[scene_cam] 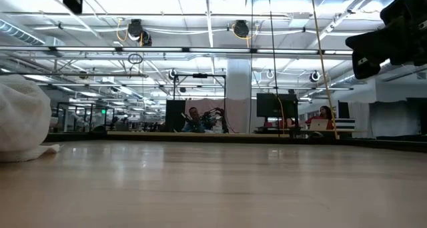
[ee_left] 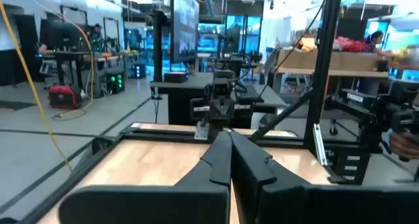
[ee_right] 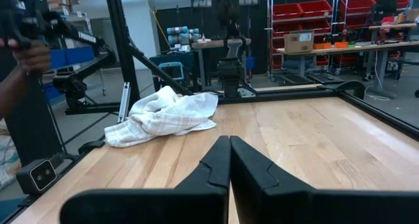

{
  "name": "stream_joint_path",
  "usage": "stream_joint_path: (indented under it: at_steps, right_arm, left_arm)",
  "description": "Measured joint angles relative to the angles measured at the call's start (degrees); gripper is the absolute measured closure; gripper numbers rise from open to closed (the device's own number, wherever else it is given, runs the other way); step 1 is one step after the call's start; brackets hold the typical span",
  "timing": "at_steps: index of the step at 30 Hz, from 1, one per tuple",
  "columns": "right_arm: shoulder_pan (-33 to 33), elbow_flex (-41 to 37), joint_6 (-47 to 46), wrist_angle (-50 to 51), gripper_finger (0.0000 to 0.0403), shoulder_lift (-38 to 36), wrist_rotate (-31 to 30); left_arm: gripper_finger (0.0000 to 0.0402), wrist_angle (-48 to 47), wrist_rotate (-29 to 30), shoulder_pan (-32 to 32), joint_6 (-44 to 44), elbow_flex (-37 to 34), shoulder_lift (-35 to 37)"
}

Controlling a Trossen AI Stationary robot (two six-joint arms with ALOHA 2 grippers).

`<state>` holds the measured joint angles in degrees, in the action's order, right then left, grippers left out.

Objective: Roll towel into tight, uniform cylinder
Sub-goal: Roll the white towel

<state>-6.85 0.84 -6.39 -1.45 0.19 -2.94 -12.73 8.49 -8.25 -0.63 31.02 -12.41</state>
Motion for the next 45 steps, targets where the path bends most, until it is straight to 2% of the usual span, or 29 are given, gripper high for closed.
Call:
stream_joint_path:
  at_steps: [7,11,14,16,19,25,31,35,41,45]
  right_arm:
    - [0.0,0.0,-1.9,0.0,0.0403,0.0,0.0]
    - [0.0,0.0,-3.6,0.0,0.0403,0.0,0.0]
    - [0.0,0.0,-5.4,-0.1,0.0403,0.0,-0.6]
    - [0.0,0.4,-8.1,0.1,0.0403,0.0,-3.0]
    - [0.0,4.1,-9.5,3.5,0.0403,0.5,-5.9]
    - [0.0,19.0,-8.2,15.1,0.0403,5.5,-6.3]
    - [0.0,36.5,-7.9,25.4,0.0403,14.8,-6.1]
    - [0.0,44.0,-7.9,29.4,0.0403,21.4,-5.9]
    - [0.0,45.5,-6.5,29.5,0.0403,29.1,-5.9]
    - [0.0,44.0,-6.5,29.3,0.0403,33.4,-6.0]
  left_arm:
    - [0.0400,-17.7,0.7,0.0,-0.9,22.5,-12.6]
    - [0.0401,-23.4,1.0,0.0,-3.5,29.7,-20.0]
    - [0.0401,-24.1,0.7,0.0,-5.5,29.7,-24.3]
    - [0.0401,-24.1,0.6,-0.1,-7.0,28.8,-27.1]
    - [0.0401,-24.0,0.6,-0.1,-9.3,27.4,-31.4]
    - [0.0387,-20.3,1.1,-1.0,-9.6,26.6,-39.2]
    - [0.0383,-15.5,1.6,-3.2,-11.2,26.6,-45.9]
    - [0.0383,-16.2,1.6,-5.5,-15.4,26.6,-49.4]
    - [0.0371,-19.0,1.0,-9.8,-26.0,26.6,-54.1]
    - [0.0319,-23.3,-1.2,-12.2,-36.2,26.6,-56.4]
